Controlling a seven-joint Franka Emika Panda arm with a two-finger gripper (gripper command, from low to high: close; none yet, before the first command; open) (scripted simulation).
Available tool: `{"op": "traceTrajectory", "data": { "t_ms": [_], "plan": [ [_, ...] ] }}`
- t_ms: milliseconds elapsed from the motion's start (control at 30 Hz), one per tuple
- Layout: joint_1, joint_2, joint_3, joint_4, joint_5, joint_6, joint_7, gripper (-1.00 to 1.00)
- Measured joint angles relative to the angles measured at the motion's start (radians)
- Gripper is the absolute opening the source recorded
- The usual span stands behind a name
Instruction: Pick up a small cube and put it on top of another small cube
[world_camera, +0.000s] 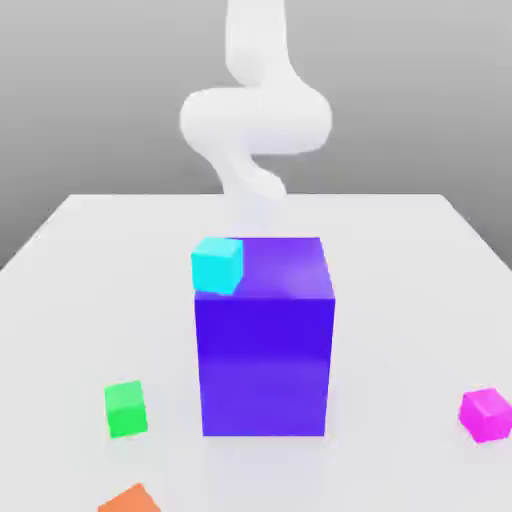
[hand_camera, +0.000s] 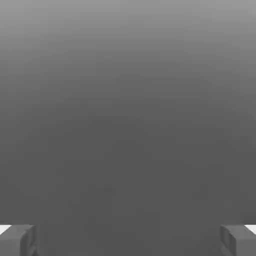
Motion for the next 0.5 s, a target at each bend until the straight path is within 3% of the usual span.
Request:
{"op": "traceTrajectory", "data": {
  "t_ms": [67,200,333,500],
  "plan": [
    [0.0,0.0,0.0,0.0,0.0,0.0,0.0,0.0],
    [0.075,0.113,-0.006,-0.018,0.091,0.033,-0.015,0.0],
    [0.075,0.113,-0.006,-0.018,0.091,0.033,-0.015,0.0],
    [0.178,0.305,0.034,-0.063,0.212,0.091,-0.01,0.0]
  ]
}}
